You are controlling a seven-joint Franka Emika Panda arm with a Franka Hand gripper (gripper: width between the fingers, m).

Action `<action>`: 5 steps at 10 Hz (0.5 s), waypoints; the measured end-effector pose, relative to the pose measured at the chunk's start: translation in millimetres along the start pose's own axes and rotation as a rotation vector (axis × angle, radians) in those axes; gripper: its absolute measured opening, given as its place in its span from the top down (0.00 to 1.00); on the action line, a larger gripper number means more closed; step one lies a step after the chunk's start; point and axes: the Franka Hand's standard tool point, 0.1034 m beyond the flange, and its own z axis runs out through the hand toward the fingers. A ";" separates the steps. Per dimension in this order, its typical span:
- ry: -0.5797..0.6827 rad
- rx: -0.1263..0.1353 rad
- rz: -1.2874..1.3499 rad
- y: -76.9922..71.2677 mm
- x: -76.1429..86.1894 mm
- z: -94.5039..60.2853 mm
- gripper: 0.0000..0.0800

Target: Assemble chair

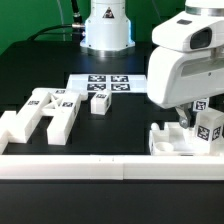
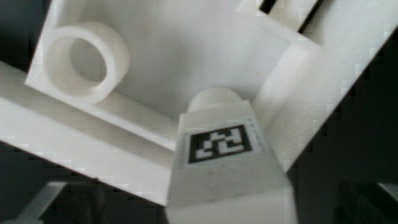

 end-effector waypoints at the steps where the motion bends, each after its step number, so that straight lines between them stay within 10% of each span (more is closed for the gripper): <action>1: 0.000 0.000 0.000 0.2 -0.1 0.0 0.22; 2: 0.000 0.000 0.006 0.2 -0.1 0.0 0.45; 5: 0.000 0.000 0.028 0.2 -0.2 0.1 0.64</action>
Offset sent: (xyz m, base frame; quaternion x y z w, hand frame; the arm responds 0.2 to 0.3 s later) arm 0.0000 0.0000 0.0000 0.0000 0.0000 0.0000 1.0000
